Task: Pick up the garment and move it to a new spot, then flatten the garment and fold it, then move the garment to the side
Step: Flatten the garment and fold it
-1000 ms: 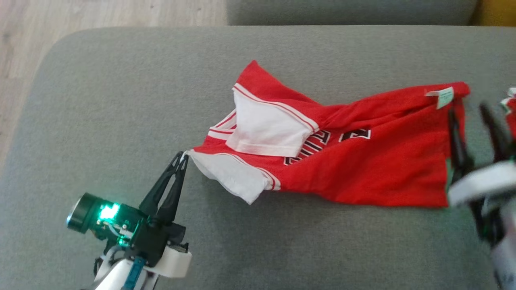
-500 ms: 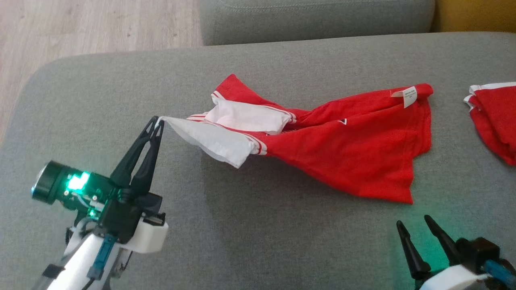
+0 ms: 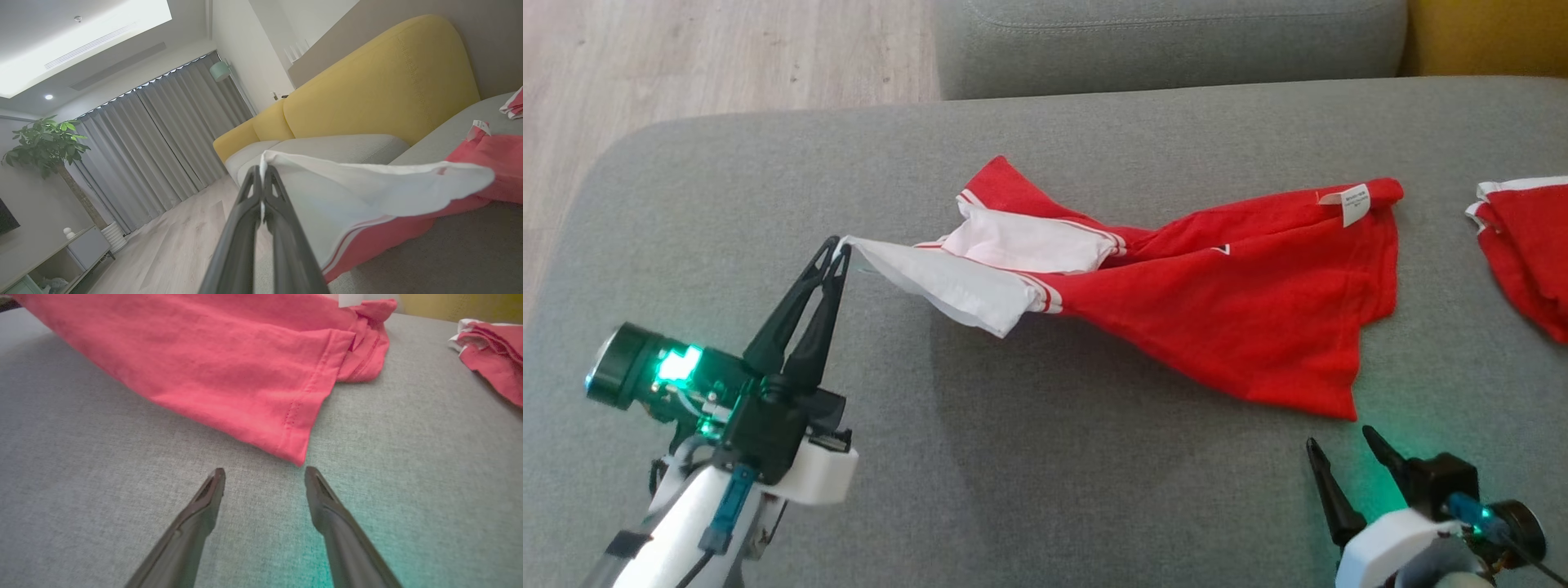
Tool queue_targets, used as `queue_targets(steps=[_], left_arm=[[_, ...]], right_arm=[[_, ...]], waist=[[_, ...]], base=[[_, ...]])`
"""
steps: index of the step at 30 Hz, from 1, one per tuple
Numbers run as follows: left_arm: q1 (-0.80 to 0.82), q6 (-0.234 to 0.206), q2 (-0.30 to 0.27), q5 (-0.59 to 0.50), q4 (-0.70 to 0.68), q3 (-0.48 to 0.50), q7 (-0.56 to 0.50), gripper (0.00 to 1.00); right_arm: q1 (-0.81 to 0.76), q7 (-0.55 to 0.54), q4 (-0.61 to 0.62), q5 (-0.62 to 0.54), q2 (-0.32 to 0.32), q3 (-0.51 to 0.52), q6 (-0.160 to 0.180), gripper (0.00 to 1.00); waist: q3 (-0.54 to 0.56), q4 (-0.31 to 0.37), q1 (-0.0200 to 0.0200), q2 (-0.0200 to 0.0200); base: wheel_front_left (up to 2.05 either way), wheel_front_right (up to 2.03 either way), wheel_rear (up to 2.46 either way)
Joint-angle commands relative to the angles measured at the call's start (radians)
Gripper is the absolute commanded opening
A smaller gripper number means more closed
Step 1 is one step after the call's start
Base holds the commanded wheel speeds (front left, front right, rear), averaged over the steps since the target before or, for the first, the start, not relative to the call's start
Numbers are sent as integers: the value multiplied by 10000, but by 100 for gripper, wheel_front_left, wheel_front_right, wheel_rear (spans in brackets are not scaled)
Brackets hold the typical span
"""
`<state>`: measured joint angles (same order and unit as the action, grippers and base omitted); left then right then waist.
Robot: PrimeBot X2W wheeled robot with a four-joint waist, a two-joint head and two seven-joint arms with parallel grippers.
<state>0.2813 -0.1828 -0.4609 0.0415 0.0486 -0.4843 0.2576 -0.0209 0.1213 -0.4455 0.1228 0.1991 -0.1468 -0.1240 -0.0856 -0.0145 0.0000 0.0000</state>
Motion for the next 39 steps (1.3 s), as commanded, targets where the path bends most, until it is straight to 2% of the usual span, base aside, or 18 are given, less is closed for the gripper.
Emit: queue_targets(steps=[1,7,10,11,19,22,23,24,25,33,39], left_arm=[[578,41,-360,-10,-259,496,42,0],[617,52,-416,20,-241,542,42,0],[629,61,-436,12,-240,535,42,0],[629,64,-445,7,-240,530,42,0],[676,105,-524,-15,-257,494,42,0],[682,101,-543,-15,-252,485,42,0],[678,96,-545,-15,-249,481,42,0],[676,93,-548,-15,-244,476,42,0],[676,90,-551,-12,-237,473,42,0],[666,63,-570,20,-201,464,42,0],[621,-21,-635,108,-440,627,42,0]], right_arm=[[363,7,96,-157,30,-52,-67,100],[820,174,-670,-692,-392,418,-67,83],[1007,353,-959,-863,-522,567,-67,54],[1053,393,-1052,-921,-562,611,-67,48],[1396,770,-1567,-1419,-777,1064,-67,41],[1487,872,-1715,-1509,-856,1137,-67,18],[1512,903,-1763,-1527,-873,1150,-67,16],[1538,934,-1808,-1543,-886,1158,-67,5],[1564,964,-1850,-1554,-896,1165,-67,0],[1733,1226,-1876,-1585,-914,1181,-67,0],[1534,1380,-811,-1013,-895,1416,-67,0]], waist=[[-6,-36,0,0],[-21,-149,0,0],[-36,-192,0,0],[-36,-198,0,0],[-113,-231,0,0],[-136,-226,0,0],[-138,-222,0,0],[-139,-219,0,0],[-139,-214,0,0],[-63,-149,0,0],[337,-34,0,0]], base=[[0,0,0],[0,0,0],[0,0,0],[0,0,0],[0,0,0],[0,0,0],[0,0,0],[0,0,0],[0,0,0],[0,0,0],[0,0,0]])
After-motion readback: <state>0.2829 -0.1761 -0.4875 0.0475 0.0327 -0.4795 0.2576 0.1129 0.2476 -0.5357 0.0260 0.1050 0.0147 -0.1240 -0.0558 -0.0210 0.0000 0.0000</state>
